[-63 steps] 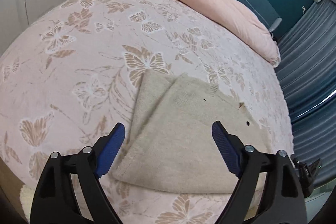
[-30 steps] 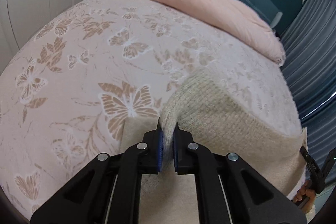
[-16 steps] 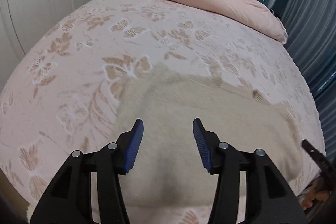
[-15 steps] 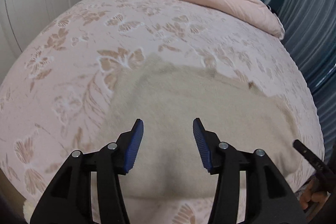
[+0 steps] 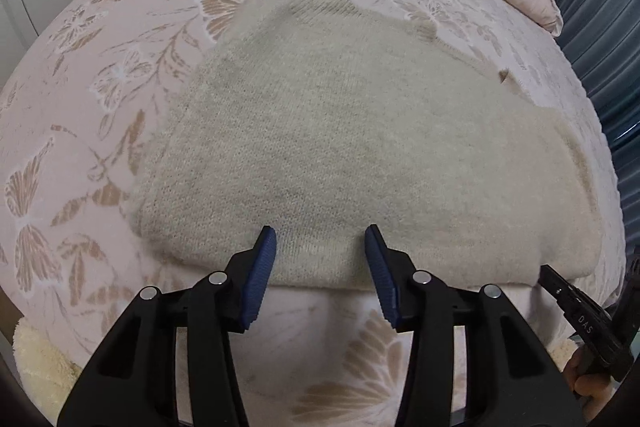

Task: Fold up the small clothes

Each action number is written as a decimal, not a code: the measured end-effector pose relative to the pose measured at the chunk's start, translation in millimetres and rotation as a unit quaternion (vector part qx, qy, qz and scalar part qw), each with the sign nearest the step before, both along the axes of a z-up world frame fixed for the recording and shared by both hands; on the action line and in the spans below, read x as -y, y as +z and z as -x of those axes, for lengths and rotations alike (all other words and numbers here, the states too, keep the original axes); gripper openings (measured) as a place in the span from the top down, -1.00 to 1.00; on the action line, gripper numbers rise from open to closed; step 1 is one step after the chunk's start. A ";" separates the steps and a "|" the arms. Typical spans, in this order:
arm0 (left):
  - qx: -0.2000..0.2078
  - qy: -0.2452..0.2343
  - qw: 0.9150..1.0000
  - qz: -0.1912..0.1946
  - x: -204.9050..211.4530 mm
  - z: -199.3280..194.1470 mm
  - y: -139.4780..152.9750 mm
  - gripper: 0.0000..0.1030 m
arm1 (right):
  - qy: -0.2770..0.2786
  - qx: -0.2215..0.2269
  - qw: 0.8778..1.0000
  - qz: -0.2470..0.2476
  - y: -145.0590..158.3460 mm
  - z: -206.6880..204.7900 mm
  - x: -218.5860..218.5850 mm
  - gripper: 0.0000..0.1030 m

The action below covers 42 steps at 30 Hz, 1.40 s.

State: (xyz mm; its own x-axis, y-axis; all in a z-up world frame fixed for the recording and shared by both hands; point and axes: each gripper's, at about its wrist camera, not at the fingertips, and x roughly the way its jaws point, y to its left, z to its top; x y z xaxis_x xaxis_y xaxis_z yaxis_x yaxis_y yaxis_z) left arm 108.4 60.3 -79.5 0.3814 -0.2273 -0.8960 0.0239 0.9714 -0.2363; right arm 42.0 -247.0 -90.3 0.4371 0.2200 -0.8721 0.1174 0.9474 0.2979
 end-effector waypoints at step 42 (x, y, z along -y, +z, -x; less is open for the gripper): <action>0.007 0.000 1.000 0.024 26.9 -49.9 2.2 0.37 | 0.058 0.012 0.997 0.059 -1.8 -62.7 -33.8 0.64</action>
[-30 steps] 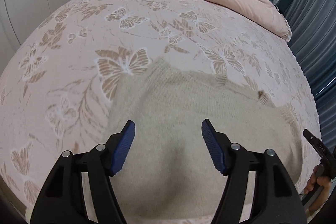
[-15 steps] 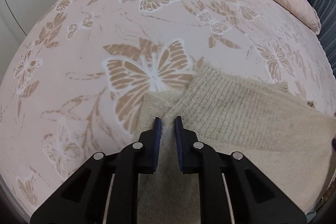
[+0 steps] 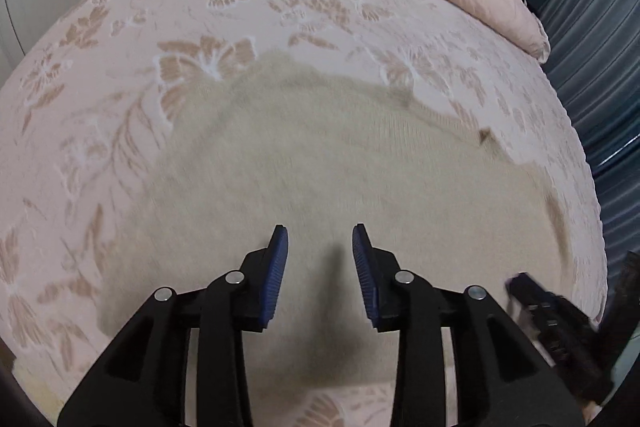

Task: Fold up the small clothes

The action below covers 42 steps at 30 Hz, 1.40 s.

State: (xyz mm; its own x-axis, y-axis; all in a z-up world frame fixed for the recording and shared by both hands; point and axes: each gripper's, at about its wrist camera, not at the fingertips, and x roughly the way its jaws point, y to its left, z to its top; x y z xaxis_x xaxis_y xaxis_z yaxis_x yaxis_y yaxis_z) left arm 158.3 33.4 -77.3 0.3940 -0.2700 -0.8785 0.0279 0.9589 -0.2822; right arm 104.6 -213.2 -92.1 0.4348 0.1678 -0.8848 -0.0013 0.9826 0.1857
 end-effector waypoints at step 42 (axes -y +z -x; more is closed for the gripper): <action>-0.007 0.168 0.967 0.194 -140.5 72.8 48.4 0.83 | -0.232 0.093 0.921 -0.298 90.2 113.0 135.0 0.62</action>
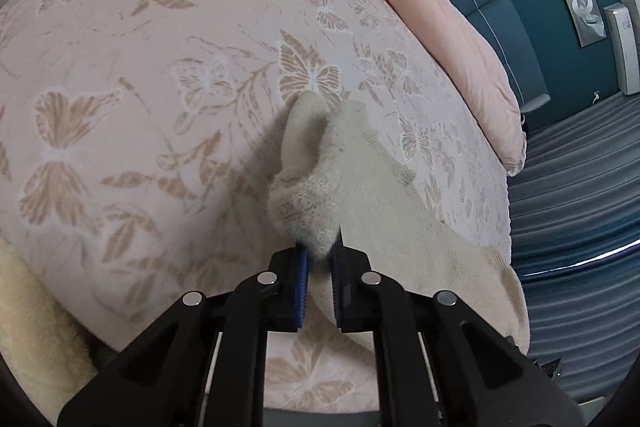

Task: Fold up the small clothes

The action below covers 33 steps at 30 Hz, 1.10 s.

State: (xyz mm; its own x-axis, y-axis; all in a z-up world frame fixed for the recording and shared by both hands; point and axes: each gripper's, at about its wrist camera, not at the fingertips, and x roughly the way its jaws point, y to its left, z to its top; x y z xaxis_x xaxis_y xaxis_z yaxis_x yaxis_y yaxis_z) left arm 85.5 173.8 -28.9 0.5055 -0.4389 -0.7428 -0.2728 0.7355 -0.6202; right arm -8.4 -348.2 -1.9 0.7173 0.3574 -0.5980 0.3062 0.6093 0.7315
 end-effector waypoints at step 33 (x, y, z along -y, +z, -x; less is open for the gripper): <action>-0.081 0.021 0.995 -0.048 12.4 39.5 -87.3 -0.37 | 0.006 -0.124 0.955 0.271 -49.9 -65.6 19.4 0.76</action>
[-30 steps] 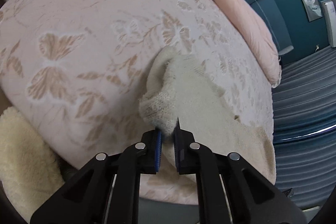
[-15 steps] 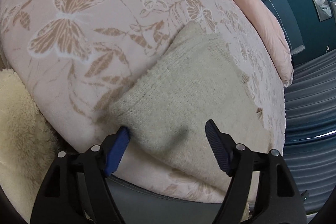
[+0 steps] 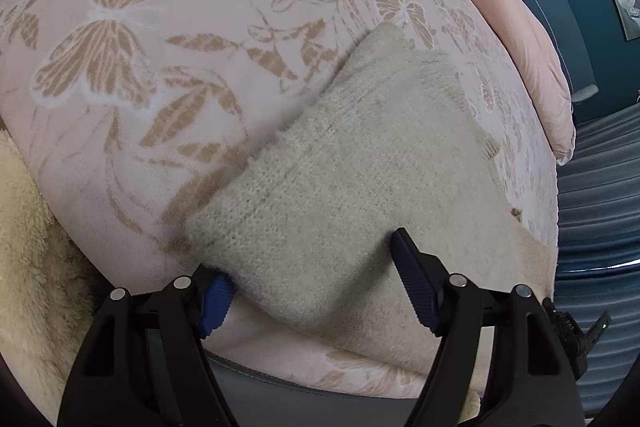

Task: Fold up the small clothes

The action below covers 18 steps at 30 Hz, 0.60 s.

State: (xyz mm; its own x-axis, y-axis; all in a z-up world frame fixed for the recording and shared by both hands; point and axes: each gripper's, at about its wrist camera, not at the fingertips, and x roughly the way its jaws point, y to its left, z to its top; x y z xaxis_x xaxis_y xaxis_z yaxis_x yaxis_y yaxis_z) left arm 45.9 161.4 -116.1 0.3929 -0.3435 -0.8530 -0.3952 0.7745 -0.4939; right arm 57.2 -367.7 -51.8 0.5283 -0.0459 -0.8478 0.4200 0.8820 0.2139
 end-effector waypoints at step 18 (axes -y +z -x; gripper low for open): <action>0.010 0.006 1.000 0.014 -0.8 -2.7 -2.9 -0.58 | 0.213 -0.045 0.971 -0.101 -24.9 -43.9 -225.2 0.83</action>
State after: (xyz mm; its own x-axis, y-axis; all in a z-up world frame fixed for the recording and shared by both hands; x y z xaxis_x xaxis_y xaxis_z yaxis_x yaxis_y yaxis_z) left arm 48.6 162.2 -119.0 0.4133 -0.3623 -0.8354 -0.3950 0.7553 -0.5230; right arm 101.1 -142.5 -76.7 0.3862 0.3319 -0.8606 0.0523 0.9236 0.3797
